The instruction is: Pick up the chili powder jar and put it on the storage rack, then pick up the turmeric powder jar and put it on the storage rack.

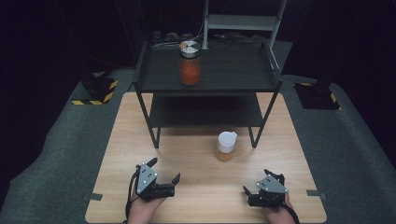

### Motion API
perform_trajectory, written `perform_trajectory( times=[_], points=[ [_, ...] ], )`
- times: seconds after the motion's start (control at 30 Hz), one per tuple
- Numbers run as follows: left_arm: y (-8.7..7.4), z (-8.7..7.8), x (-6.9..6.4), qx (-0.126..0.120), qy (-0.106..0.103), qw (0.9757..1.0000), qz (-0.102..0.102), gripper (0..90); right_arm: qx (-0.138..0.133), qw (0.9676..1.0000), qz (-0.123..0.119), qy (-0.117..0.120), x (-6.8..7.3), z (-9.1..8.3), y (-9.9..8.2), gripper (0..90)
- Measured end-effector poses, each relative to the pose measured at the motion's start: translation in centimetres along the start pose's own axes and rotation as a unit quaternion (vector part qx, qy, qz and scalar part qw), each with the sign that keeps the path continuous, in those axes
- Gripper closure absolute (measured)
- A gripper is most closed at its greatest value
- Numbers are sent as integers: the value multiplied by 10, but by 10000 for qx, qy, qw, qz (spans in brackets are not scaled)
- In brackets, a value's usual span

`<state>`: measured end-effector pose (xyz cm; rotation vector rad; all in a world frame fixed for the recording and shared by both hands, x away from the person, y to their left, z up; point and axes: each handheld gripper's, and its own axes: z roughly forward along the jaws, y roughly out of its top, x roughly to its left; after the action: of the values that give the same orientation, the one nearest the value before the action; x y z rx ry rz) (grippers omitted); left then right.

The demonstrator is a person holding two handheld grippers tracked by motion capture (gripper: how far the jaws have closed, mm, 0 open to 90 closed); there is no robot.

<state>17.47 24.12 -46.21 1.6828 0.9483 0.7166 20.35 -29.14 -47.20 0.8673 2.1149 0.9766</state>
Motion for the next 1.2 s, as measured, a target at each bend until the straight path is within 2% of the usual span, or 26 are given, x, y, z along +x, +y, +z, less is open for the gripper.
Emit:
perform_trajectory(
  times=[0.07, 0.13, 0.27, 0.37, 0.43, 0.57, 0.7, 0.83, 1.07, 1.2],
  points=[
    [-7, 1, 0, 93, 10, 10000, -3, 4, 9, 10000, 10, -8, 0, 0, 0, 0],
    [-9, 3, 2, 222, -19, 9997, 101, 4, 10, 10000, 13, -17, 1, 0, 0, 0],
    [-13, 6, 7, 422, -93, 9990, 83, 4, 19, 10000, -19, -34, 2, 0, 1, 0],
    [-13, 9, 8, 600, -38, 9979, 231, 3, 54, 10000, -23, -29, 2, 1, 2, 0],
    [-15, 10, 9, 692, -91, 9974, 170, 3, 65, 10000, -19, -30, 1, 1, 2, 0],
    [-12, 14, 6, 930, -54, 9952, 303, 4, 31, 10000, 74, -59, 1, 1, 1, 0],
    [-10, 16, 5, 1002, -36, 9945, 316, 4, 42, 9999, 86, -63, 1, 1, 1, 0],
    [-7, 18, 0, 1103, 26, 9930, 424, 4, 1, 10000, 53, -67, 1, 0, 0, 0],
    [-7, 18, -3, 1126, 60, 9924, 492, 4, -22, 10000, 67, -27, 0, -1, -1, 0],
    [-5, 19, -6, 1200, 64, 9906, 647, 4, -61, 9998, 161, -77, 0, -2, -3, 0]
  ],
)
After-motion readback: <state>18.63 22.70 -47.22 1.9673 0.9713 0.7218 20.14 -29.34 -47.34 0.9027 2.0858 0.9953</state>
